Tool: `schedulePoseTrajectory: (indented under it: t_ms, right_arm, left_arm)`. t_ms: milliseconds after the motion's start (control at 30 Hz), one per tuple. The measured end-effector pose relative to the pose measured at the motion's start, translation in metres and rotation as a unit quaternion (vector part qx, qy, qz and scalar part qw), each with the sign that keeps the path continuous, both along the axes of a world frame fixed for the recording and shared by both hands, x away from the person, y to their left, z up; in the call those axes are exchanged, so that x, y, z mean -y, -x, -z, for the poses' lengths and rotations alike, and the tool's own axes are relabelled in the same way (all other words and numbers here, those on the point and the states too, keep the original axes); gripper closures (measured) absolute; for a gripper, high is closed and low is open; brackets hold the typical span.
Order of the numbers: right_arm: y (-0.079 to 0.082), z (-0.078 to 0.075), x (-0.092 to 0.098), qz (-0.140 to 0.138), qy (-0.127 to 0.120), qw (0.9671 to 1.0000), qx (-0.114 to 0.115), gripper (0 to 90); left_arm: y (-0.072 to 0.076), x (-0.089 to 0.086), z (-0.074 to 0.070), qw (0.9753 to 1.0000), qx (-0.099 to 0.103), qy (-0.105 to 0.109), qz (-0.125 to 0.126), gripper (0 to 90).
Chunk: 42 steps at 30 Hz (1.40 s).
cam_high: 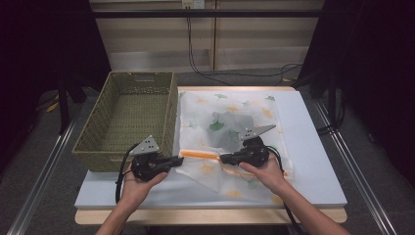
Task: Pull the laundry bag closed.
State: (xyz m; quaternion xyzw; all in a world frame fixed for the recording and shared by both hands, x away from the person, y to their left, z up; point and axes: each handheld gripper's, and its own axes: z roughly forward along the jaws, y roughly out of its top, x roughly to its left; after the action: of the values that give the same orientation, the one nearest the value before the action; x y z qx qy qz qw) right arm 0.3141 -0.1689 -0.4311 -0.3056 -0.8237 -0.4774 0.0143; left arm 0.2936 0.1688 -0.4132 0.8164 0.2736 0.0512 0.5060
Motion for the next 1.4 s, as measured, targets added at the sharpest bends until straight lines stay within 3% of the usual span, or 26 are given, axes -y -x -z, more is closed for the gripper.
schedulePoseTrajectory:
  t_ms: [333,1400]
  right_arm:
    - [0.0018,0.0063,0.0044,0.004,-0.005,1.0000,-0.001,90.0]
    - [0.0086,0.0014,0.0100,0.013,-0.007,0.9999,0.002,90.0]
  left_arm:
    - [-0.0003,-0.0026,0.0007,1.0000,0.000,-0.002,-0.003,88.1]
    - [0.0005,-0.0017,0.0004,1.0000,0.000,0.001,0.004,88.2]
